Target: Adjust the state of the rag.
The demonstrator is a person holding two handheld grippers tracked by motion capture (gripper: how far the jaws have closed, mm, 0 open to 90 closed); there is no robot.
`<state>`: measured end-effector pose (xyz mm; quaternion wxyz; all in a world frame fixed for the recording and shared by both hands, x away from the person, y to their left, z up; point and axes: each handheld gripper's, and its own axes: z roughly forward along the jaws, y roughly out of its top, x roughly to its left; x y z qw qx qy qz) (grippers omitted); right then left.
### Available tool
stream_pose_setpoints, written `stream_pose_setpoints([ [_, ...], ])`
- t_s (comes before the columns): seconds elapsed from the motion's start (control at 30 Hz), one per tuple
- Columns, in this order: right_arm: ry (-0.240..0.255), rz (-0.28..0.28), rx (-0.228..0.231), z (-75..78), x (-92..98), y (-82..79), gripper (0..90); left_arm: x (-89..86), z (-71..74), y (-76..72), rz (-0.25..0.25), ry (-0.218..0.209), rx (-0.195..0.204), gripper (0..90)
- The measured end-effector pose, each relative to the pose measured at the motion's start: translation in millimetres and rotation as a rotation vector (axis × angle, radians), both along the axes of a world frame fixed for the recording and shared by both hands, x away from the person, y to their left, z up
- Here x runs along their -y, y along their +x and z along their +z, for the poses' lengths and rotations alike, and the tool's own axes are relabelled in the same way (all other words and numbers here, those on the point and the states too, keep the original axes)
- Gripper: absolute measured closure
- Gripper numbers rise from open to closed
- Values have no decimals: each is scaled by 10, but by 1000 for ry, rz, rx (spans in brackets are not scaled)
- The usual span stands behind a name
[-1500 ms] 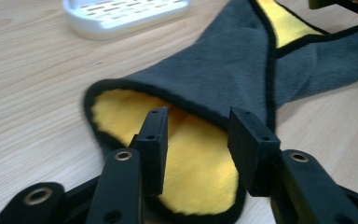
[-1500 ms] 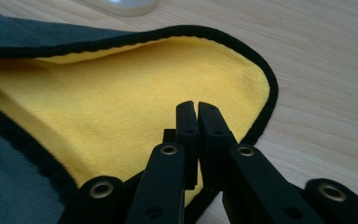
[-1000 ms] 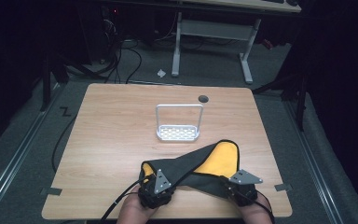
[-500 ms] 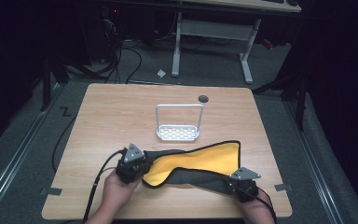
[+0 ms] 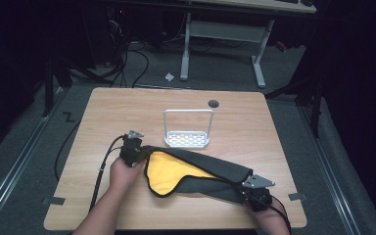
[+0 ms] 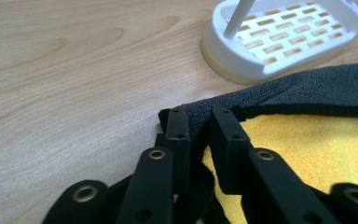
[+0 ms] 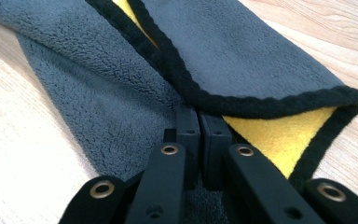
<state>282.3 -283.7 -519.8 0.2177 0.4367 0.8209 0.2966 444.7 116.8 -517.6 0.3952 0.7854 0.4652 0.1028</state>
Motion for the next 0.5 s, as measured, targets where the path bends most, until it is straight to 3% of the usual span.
stream_pose_setpoints([
  [0.2,8,3,-4,-1,2,12,890,-6,76,-131,-12,5,44,673],
  [0.27,9,5,-4,-3,-1,10,892,-17,167,-305,-22,3,87,628],
  [0.3,6,6,0,-5,0,9,892,-17,167,-305,-22,3,87,629],
  [0.33,8,6,-1,-5,-2,5,892,-36,259,-484,-26,-19,116,632],
  [0.37,8,6,-1,-5,-2,5,892,-36,259,-484,-26,-19,116,642],
  [0.4,6,6,1,-6,-6,3,892,-42,298,-609,-40,-66,128,644],
  [0.47,6,6,1,-6,-11,4,892,2,320,-755,-74,-75,114,643],
  [0.5,6,6,1,-6,-11,4,892,44,314,-844,-99,-114,87,643],
])
